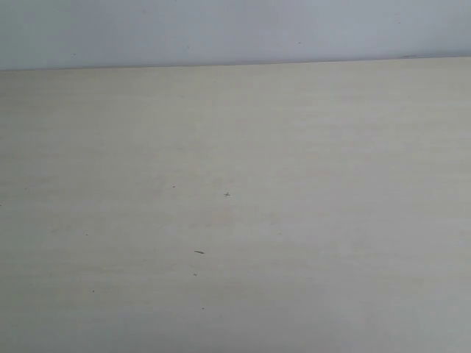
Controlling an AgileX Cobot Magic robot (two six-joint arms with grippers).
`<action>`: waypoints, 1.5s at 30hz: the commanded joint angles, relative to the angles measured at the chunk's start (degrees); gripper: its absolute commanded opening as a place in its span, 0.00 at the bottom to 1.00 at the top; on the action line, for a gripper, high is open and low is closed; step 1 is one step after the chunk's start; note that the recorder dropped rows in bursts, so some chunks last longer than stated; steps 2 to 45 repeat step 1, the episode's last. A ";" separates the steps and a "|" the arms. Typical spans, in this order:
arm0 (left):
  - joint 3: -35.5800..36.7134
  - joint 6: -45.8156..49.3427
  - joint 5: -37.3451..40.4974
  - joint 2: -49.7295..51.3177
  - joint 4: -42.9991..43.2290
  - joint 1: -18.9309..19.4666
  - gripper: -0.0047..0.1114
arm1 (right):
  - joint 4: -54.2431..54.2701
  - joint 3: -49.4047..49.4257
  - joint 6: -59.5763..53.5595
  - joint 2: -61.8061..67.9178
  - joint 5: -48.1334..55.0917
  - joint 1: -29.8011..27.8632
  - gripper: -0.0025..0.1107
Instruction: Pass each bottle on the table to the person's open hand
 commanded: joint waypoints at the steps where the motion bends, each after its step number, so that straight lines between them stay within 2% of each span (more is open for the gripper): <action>1: 0.21 0.00 -0.09 -0.39 -0.31 0.09 0.04 | 0.00 0.25 0.04 -0.39 -0.80 -0.22 0.02; 45: 0.21 0.00 -0.09 -0.39 -0.31 0.09 0.04 | 0.00 0.25 0.04 -0.39 -0.80 -0.22 0.02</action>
